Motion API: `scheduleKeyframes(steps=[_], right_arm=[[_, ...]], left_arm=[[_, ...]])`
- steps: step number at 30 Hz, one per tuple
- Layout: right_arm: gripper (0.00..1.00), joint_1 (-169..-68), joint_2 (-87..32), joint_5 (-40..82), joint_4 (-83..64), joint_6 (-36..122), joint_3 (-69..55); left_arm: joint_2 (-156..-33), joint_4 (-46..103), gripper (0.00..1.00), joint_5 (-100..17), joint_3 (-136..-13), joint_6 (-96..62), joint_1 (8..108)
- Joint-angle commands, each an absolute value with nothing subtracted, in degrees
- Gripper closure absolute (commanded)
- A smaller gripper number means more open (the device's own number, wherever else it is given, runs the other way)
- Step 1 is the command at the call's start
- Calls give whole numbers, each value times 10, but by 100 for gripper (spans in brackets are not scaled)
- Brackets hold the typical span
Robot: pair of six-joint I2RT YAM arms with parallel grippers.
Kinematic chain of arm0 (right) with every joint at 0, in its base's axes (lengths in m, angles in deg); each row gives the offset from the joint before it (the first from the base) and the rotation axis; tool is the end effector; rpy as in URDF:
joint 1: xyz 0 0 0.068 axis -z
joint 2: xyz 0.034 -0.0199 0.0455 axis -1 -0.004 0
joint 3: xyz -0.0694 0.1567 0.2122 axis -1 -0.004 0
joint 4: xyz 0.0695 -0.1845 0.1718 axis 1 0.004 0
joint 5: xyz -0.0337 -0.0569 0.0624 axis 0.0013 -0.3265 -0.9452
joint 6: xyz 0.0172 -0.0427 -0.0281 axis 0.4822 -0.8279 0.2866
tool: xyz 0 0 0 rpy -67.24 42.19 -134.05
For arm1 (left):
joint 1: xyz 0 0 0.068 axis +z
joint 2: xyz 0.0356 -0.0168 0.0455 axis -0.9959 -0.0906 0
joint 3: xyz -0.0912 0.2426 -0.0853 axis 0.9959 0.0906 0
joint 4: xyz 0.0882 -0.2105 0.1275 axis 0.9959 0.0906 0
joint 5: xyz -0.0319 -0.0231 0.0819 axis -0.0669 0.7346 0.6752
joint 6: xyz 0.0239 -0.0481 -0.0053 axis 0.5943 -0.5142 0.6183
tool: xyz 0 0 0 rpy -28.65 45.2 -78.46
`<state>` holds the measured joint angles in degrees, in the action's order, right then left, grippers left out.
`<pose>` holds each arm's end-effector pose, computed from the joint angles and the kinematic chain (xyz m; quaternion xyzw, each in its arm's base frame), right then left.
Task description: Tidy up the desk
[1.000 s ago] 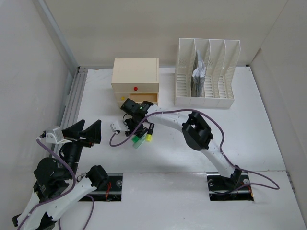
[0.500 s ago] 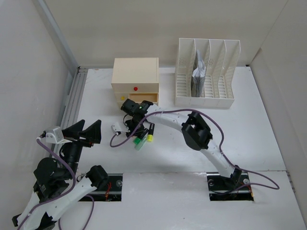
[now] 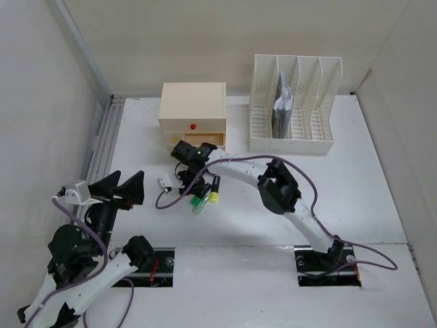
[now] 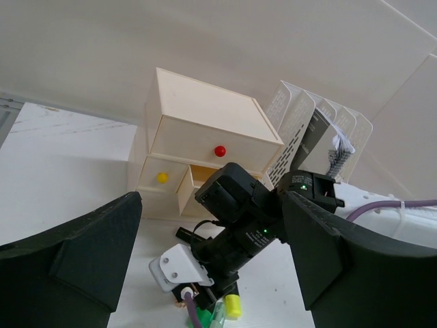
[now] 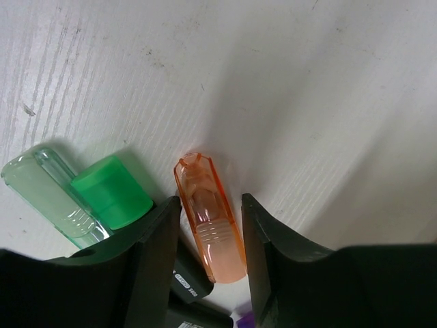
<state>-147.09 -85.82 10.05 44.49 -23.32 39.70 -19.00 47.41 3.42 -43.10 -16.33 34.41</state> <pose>0.2638 0.4321 0.1692 -0.8430 0.4889 0.1562 0.1611 0.0139 0.0164 0.3615 -0.0736 0.5741 -0.2611 0.7726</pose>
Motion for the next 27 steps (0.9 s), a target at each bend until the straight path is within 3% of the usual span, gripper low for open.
scheduleKeyframes(steps=[1,4,6,11,14,27], right_arm=[[52,-1471,-916,95,515,-239,378],[58,-1471,-916,95,515,-239,378],[70,-1471,-921,89,520,-239,378],[88,-1471,-914,84,520,-228,378],[91,-1471,-900,84,506,-210,378],[91,-1471,-731,143,386,-122,365]], left_arm=[[-123,450,18,30,-431,-155,345],[-123,450,18,30,-431,-155,345],[-123,450,18,30,-431,-155,345],[-123,450,18,30,-431,-155,345],[-123,450,18,30,-431,-155,345],[-123,450,18,30,-431,-155,345]])
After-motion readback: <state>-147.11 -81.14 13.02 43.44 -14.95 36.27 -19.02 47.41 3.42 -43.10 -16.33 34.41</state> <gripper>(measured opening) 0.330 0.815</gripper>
